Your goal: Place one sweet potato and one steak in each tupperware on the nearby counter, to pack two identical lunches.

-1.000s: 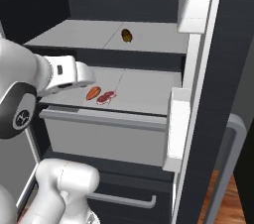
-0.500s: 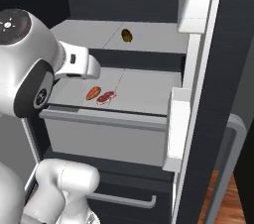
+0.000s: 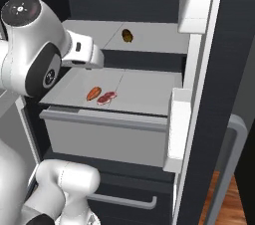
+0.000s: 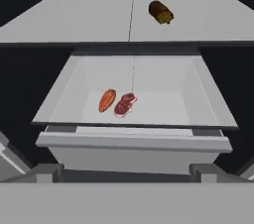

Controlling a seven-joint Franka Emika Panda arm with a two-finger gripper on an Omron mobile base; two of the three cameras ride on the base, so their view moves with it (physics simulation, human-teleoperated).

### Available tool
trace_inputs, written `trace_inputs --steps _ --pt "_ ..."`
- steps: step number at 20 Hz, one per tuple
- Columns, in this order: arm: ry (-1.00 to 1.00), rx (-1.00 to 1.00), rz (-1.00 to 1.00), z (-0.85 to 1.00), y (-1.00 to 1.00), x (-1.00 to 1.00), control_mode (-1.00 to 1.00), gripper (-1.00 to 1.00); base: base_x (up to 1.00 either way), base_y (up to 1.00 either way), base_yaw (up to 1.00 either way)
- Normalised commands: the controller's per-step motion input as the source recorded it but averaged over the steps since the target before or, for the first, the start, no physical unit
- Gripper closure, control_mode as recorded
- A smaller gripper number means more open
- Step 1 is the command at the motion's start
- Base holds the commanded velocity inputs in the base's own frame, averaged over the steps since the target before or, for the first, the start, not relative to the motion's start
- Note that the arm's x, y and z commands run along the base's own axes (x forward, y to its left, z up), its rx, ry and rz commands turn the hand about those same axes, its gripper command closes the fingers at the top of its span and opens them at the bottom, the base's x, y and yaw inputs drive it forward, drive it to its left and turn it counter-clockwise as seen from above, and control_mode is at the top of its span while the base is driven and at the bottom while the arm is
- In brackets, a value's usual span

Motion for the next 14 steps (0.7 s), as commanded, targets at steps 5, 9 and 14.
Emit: trace_inputs --steps 5,9,14 --pt "-0.06 -0.02 -0.10 0.00 -0.10 0.32 -1.00 -1.00 0.00 0.00 0.00" --pt "-0.04 -0.03 -0.06 0.00 -0.09 0.42 -1.00 -1.00 0.00 0.00 0.00" --pt "0.00 -0.01 0.00 0.00 -0.13 0.56 -1.00 -1.00 0.00 0.00 0.00"
